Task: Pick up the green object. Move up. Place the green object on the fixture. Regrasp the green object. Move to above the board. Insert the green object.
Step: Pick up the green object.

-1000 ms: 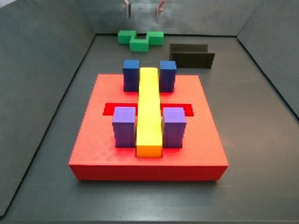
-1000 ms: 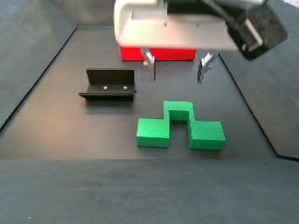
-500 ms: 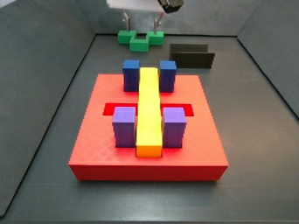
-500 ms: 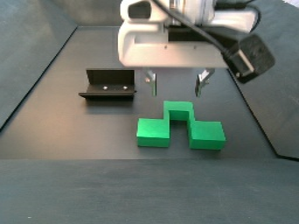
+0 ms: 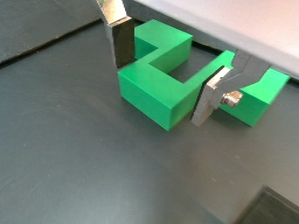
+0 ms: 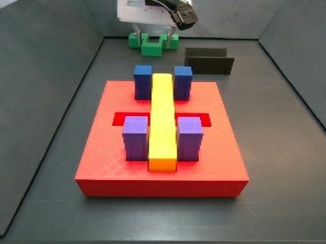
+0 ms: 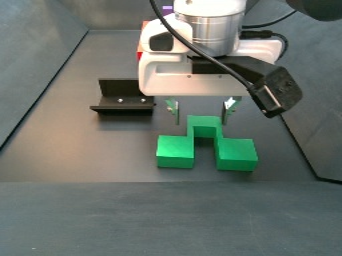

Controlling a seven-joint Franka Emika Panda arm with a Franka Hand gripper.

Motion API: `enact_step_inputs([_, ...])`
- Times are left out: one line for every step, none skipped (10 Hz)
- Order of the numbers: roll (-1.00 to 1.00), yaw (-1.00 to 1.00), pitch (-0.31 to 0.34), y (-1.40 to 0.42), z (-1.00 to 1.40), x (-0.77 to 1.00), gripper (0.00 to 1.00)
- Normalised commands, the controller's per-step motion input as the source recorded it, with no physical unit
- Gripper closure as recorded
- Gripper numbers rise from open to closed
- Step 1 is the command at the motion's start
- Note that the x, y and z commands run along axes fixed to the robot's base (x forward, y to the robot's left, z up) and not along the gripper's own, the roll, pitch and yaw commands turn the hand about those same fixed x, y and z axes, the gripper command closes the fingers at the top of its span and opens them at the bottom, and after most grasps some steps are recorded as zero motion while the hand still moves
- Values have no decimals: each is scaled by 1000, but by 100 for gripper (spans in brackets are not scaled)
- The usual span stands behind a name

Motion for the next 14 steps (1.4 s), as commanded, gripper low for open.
enact_step_inputs([26,0,3,0,-169,-183,0])
enact_step_inputs([37,0,0,0,-189,-89,0])
enact_step_inputs([96,0,3,0,-260,0,0])
enact_step_inputs([144,0,10,20,-289,0,0])
enact_step_inputs([151,0,20,46,-280,0,0])
enact_step_inputs([50,0,31,23,-100,0,0])
enact_step_inputs([16,0,16,0,0,0,0])
enact_step_inputs([0,0,6,23,0,0,0])
enact_step_inputs([1,0,10,0,0,0,0])
enact_step_inputs([0,0,0,0,0,0,0])
enact_step_inputs([0,0,0,0,0,0,100])
enact_step_inputs([0,0,0,0,0,0,100])
enact_step_inputs([0,0,0,0,0,0,100])
enact_step_inputs([0,0,0,0,0,0,100])
